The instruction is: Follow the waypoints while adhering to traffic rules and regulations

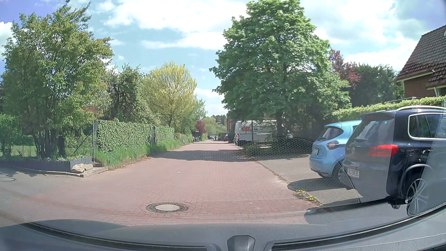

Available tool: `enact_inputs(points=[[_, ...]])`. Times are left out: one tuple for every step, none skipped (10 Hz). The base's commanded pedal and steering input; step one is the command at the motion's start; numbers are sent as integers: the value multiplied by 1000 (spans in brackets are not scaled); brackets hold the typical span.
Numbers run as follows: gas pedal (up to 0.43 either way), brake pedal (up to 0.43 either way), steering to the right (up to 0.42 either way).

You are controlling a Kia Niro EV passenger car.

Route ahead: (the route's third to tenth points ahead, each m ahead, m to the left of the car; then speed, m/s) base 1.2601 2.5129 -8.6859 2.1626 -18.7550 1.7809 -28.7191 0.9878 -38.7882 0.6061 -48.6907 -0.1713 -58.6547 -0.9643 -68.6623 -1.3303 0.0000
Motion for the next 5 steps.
enact_inputs(points=[[0,274,-14],[0,274,-14],[0,280,-14],[0,274,-14],[0,274,-14]])
